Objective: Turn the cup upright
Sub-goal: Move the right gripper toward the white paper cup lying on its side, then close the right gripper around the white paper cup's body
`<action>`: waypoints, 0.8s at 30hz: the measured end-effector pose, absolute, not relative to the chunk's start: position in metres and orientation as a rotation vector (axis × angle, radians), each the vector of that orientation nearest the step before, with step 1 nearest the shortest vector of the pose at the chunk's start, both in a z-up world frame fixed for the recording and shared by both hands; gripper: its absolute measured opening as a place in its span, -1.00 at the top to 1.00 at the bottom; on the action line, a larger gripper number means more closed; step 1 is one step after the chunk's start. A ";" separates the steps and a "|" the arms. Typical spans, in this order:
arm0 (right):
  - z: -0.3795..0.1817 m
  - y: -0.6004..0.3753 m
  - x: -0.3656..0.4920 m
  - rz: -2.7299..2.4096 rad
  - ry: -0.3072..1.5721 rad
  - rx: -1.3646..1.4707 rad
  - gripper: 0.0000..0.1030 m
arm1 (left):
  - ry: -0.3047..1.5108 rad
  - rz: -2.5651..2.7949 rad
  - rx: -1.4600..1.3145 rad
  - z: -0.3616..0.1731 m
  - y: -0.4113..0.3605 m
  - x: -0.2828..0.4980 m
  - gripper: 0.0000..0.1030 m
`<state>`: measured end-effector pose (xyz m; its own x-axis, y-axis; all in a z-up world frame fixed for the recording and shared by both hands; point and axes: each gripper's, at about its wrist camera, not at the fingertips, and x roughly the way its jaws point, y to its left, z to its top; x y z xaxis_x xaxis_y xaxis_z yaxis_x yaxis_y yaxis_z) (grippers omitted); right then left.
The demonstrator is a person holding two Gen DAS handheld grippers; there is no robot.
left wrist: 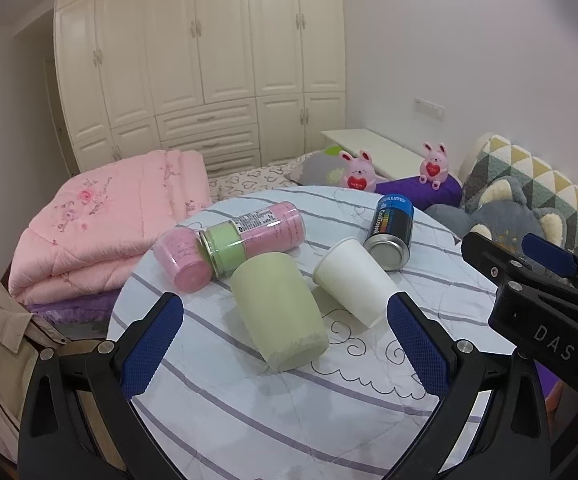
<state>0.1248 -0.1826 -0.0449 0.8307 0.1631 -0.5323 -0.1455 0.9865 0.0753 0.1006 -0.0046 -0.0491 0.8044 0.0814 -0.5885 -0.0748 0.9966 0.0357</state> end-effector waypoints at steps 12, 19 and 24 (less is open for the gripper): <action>-0.048 -0.186 0.125 0.148 0.566 0.032 -0.59 | 0.648 0.102 -0.008 -0.057 0.006 0.101 -1.00; -0.052 -0.181 0.126 0.149 0.575 0.014 -0.59 | 0.654 0.111 -0.027 -0.061 0.014 0.102 -1.00; -0.056 -0.179 0.130 0.147 0.591 0.007 -0.59 | 0.673 0.108 -0.040 -0.068 0.021 0.102 -1.00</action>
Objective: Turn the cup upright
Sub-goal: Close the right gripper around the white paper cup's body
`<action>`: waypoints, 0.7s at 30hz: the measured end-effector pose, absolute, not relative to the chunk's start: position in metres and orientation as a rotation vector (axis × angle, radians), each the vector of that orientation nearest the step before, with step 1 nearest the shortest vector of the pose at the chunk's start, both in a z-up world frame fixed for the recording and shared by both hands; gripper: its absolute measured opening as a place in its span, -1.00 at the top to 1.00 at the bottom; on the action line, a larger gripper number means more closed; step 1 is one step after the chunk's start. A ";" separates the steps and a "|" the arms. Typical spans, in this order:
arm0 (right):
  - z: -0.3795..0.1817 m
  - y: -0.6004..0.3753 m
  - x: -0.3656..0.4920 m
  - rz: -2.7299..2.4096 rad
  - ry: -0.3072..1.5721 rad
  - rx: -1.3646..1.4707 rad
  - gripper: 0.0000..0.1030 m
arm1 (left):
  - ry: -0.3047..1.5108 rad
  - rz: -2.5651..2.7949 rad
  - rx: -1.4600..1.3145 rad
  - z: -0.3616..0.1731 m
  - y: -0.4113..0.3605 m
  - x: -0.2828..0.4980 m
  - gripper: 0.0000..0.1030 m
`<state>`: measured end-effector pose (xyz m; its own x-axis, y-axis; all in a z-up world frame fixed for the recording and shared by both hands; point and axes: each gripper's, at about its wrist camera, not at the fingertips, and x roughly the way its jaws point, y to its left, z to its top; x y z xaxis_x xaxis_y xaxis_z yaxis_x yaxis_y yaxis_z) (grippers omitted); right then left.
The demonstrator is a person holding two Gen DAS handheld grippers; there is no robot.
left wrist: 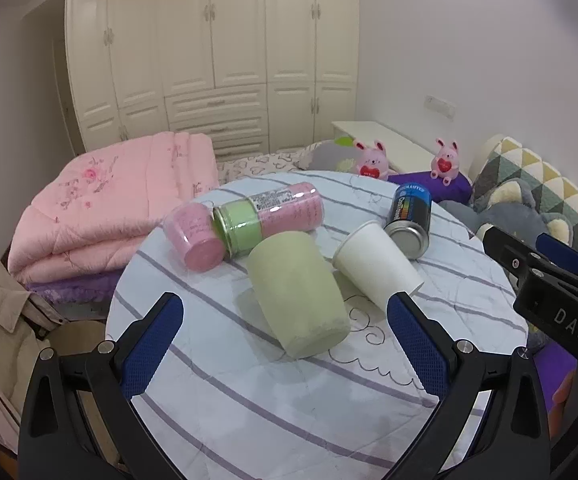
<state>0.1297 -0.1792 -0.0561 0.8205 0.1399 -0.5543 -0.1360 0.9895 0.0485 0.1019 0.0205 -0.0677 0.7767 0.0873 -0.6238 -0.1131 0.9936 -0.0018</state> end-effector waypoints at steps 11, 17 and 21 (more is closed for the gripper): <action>-0.089 -0.149 0.155 0.229 0.750 -0.041 -0.59 | 0.717 0.127 -0.126 -0.084 0.055 0.112 -1.00; -0.104 -0.128 0.172 0.236 0.794 -0.146 -0.59 | 0.732 0.106 -0.133 -0.089 0.067 0.118 -1.00; -0.112 -0.121 0.188 0.231 0.831 -0.219 -0.59 | 0.742 0.084 -0.137 -0.092 0.070 0.123 -1.00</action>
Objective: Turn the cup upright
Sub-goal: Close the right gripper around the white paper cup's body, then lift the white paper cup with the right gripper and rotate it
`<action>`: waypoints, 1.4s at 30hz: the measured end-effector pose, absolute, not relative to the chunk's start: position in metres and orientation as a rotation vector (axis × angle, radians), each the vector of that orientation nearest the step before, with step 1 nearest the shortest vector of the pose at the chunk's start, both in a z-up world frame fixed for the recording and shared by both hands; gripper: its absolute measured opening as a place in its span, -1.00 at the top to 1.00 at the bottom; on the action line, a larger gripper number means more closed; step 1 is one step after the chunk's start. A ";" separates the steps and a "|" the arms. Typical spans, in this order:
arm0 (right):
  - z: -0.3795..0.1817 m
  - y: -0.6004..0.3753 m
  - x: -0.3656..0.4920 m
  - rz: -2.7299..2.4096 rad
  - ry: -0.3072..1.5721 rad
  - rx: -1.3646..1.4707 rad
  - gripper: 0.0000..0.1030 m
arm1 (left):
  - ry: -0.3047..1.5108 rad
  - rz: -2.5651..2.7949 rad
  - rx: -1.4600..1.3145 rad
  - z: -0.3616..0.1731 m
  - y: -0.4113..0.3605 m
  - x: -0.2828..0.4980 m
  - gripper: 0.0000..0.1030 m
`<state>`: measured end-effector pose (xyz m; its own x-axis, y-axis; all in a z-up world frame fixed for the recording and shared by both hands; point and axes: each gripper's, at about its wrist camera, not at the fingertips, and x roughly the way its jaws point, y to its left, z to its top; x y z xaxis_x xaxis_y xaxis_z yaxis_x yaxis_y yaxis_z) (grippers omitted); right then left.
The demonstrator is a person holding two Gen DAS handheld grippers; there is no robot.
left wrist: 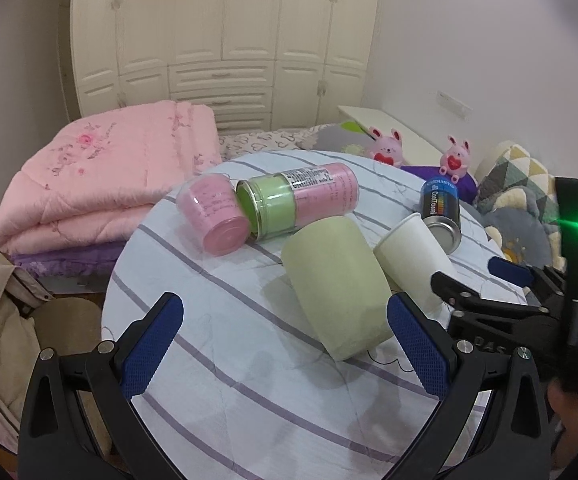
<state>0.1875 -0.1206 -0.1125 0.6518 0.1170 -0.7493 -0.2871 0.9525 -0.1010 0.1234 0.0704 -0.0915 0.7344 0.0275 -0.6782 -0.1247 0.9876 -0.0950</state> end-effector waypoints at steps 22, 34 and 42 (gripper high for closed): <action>-0.138 -0.130 0.204 0.311 1.006 0.017 -0.17 | 0.765 0.052 -0.142 -0.092 0.077 0.118 -1.00; -0.136 -0.155 0.145 0.363 1.015 0.119 -0.17 | 0.801 0.013 -0.149 -0.094 0.053 0.103 -1.00; -0.151 -0.152 0.124 0.481 1.039 0.220 -0.18 | 0.831 0.021 -0.147 -0.094 0.027 0.099 -1.00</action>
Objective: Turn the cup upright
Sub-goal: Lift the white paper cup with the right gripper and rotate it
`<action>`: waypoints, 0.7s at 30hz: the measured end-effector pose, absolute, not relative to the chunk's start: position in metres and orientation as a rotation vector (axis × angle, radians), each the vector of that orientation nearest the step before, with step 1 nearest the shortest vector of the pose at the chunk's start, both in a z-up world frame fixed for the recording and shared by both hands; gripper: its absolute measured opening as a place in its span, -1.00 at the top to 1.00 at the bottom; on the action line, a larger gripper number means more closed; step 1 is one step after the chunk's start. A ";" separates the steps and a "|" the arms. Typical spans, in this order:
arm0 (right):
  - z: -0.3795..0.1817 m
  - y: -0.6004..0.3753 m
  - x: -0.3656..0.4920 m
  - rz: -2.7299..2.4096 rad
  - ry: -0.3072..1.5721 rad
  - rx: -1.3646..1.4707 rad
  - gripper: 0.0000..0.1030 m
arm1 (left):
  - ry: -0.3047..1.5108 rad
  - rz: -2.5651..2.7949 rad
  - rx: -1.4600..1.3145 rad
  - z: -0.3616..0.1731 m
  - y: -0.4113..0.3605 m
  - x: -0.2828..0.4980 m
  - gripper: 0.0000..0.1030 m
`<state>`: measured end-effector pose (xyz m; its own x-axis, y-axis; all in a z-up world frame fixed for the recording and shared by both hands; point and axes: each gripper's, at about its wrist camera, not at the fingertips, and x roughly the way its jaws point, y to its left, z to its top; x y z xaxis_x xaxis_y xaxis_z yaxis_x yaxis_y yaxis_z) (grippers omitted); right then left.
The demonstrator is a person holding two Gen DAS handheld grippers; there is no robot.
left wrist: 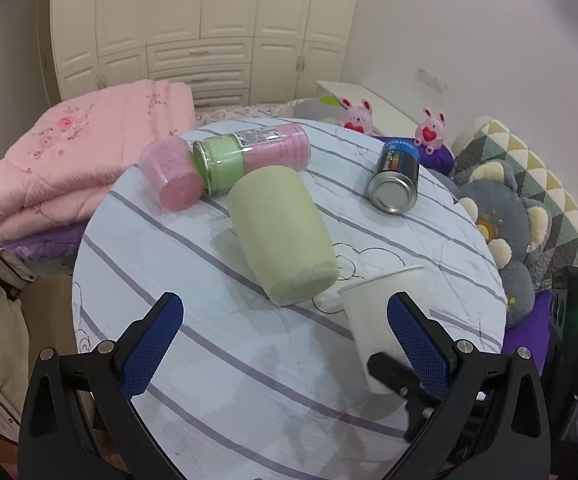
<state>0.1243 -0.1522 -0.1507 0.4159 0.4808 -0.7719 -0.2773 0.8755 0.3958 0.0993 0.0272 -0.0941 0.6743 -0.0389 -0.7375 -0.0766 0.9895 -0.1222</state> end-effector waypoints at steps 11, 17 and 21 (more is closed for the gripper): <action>-0.160 -0.157 0.130 0.545 1.089 0.295 -0.62 | 0.842 0.040 -0.147 -0.087 0.007 0.098 -1.00; -0.144 -0.175 0.128 0.501 1.003 0.248 -0.62 | 0.855 0.042 -0.143 -0.087 -0.005 0.100 -1.00; -0.140 -0.190 0.126 0.430 0.975 0.215 -0.62 | 0.872 0.043 -0.133 -0.090 -0.016 0.107 -1.00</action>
